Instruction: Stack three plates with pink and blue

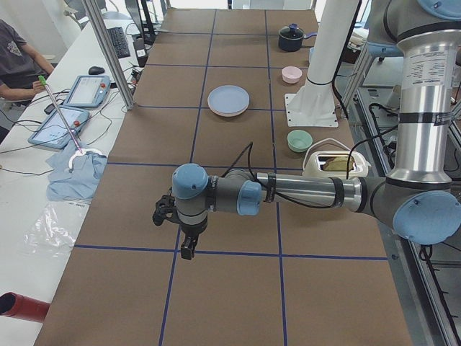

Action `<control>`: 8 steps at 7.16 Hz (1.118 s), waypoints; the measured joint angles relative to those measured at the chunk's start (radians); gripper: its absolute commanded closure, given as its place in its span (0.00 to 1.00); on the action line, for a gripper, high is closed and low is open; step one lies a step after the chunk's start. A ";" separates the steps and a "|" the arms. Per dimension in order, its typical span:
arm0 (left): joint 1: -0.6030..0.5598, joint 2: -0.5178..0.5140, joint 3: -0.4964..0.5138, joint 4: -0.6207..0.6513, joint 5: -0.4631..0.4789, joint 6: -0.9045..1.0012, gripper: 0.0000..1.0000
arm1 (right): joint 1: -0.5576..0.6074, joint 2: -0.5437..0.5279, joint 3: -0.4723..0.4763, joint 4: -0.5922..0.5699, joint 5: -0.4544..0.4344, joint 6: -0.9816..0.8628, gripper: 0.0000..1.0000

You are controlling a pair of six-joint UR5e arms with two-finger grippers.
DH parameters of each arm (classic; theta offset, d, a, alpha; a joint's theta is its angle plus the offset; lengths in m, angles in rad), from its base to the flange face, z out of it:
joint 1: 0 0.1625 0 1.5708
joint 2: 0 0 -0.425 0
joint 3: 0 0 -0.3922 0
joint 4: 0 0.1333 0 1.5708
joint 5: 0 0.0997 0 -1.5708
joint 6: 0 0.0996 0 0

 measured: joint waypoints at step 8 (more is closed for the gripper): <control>0.000 0.000 -0.002 0.006 0.000 0.000 0.00 | 0.091 -0.009 0.022 -0.010 0.035 0.003 0.00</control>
